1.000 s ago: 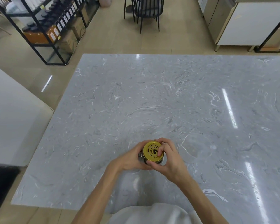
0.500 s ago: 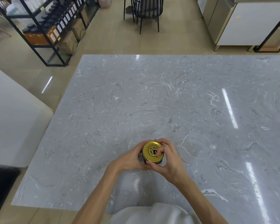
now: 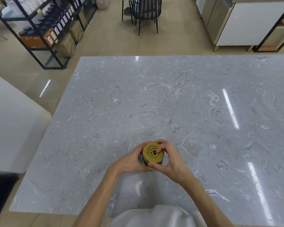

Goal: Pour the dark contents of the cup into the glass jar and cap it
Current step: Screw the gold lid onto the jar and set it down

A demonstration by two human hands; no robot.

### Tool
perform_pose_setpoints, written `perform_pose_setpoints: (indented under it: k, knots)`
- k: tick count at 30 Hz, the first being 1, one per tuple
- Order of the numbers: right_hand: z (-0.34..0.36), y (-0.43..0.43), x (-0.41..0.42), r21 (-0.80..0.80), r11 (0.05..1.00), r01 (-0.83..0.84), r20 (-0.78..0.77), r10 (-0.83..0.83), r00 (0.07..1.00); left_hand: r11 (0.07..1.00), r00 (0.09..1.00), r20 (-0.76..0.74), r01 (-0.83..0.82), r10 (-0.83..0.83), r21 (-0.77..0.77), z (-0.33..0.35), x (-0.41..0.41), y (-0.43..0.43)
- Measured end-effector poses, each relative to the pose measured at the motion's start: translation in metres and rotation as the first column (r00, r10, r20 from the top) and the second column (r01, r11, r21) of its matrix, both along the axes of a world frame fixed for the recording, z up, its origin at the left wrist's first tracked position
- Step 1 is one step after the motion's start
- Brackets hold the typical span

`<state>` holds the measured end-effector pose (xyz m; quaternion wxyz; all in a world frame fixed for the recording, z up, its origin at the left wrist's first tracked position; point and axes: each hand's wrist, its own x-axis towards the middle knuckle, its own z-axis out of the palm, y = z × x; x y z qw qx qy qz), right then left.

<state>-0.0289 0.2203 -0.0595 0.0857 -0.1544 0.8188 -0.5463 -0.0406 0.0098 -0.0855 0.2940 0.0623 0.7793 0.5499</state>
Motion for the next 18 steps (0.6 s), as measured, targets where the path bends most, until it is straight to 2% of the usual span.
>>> perform_pose_setpoints:
  k: [5,11,18]
  knots:
    - [0.000,-0.010,0.005,0.050,0.994,0.095,-0.096,-0.090,0.991,1.000,0.999,-0.021,0.025,-0.025,-0.002,-0.002,-0.001,0.000]
    - [-0.006,-0.002,0.008,-0.019,0.999,-0.029,0.011,0.029,1.000,0.999,0.999,-0.019,0.034,-0.035,-0.013,-0.001,-0.001,0.000]
    - [-0.001,-0.008,0.005,0.087,0.996,0.018,-0.100,-0.009,0.995,0.999,0.999,-0.030,0.033,-0.033,-0.006,-0.002,-0.003,0.000]
